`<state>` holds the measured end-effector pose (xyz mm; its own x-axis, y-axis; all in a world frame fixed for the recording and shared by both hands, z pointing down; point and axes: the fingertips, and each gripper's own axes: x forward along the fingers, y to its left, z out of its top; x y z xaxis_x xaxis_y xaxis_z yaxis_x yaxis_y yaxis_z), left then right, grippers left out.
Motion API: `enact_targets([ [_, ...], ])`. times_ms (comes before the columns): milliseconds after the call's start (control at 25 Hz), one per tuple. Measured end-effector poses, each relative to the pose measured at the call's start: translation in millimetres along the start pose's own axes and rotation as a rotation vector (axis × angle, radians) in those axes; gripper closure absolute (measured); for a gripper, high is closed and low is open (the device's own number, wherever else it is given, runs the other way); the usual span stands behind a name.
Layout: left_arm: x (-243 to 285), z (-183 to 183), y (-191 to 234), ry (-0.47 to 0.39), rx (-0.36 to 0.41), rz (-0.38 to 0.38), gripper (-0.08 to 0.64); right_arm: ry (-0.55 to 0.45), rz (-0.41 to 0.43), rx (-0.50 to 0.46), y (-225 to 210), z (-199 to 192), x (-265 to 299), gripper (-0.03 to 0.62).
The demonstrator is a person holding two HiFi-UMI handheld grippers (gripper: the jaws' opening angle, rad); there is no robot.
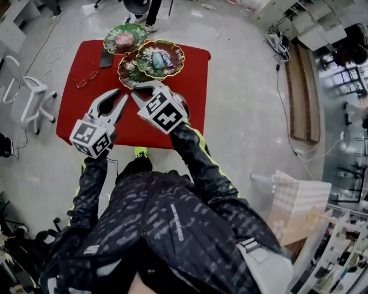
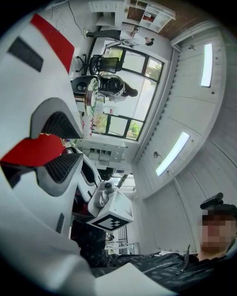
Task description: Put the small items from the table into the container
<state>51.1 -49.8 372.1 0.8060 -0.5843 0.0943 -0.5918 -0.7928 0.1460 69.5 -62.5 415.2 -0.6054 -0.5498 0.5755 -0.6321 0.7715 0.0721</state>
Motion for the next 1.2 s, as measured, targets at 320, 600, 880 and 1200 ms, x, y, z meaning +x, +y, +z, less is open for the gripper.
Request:
enact_targets([
  [320, -41.4, -37.1, -123.1, 0.001, 0.007, 0.078, 0.476, -0.044, 0.08, -0.031, 76.7, -72.1, -80.4, 0.555],
  [600, -75.6, -62.1, -222.5, 0.01, -0.023, 0.121, 0.476, -0.088, 0.133, -0.026, 136.2, -120.0, -146.9, 0.56],
  [880, -90.2, -67.5, -260.0, 0.007, -0.03, 0.147, 0.476, -0.134, 0.161, -0.027, 157.9, -131.9, -175.9, 0.574],
  [1200, -92.1, -62.9, -278.3, -0.007, -0.034, 0.137, 0.476, -0.169, 0.192, -0.035, 168.4, -128.4, -192.2, 0.574],
])
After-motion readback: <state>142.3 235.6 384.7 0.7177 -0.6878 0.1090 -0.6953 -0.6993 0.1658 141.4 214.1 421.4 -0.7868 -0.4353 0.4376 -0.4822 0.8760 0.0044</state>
